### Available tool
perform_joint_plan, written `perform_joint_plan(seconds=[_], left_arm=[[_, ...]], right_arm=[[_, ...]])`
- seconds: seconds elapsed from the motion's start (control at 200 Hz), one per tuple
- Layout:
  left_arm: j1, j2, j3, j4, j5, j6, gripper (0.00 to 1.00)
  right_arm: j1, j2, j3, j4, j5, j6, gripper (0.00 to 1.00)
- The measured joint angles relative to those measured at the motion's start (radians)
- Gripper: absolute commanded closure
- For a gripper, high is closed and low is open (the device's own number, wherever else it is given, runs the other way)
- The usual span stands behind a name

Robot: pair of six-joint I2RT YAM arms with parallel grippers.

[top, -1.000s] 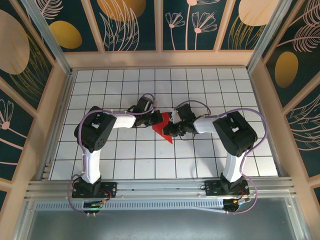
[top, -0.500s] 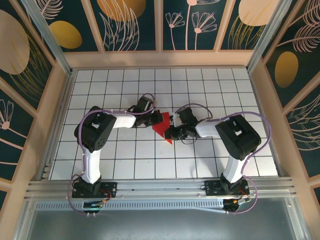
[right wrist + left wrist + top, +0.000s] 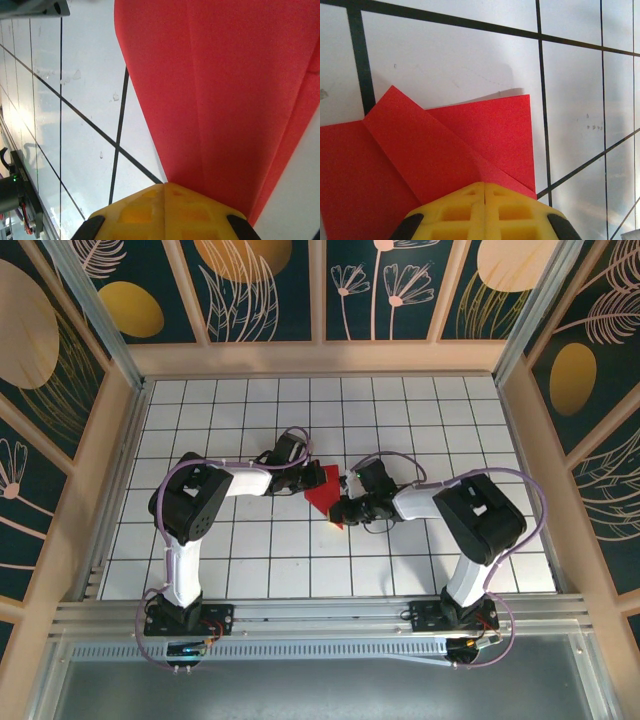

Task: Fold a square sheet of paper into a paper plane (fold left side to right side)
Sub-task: Fourth fold the wing at the center of the table.

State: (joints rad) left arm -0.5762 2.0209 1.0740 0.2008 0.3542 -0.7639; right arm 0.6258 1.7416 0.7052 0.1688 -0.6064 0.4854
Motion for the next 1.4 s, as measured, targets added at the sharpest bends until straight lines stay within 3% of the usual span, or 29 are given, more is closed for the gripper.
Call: perform_joint_plan(seconds=[0.846, 1.116, 1.266, 1.401], left_arm=[[0.000, 0.002, 0.006, -0.011, 0.000, 0.000, 1.00], [0.000, 0.002, 0.010, -0.011, 0.007, 0.000, 1.00], [0.000, -0.004, 0.023, -0.029, 0.014, 0.001, 0.89], [0.000, -0.057, 0.041, -0.048, 0.019, 0.006, 0.81]], right_arm=[[0.023, -0.055, -0.090, 0.064, 0.000, 0.049, 1.00], [0.029, -0.150, -0.106, -0.090, -0.001, 0.045, 1.00], [-0.040, -0.282, -0.084, -0.172, 0.008, 0.019, 0.81], [-0.113, -0.323, -0.036, -0.177, 0.028, -0.019, 0.69]])
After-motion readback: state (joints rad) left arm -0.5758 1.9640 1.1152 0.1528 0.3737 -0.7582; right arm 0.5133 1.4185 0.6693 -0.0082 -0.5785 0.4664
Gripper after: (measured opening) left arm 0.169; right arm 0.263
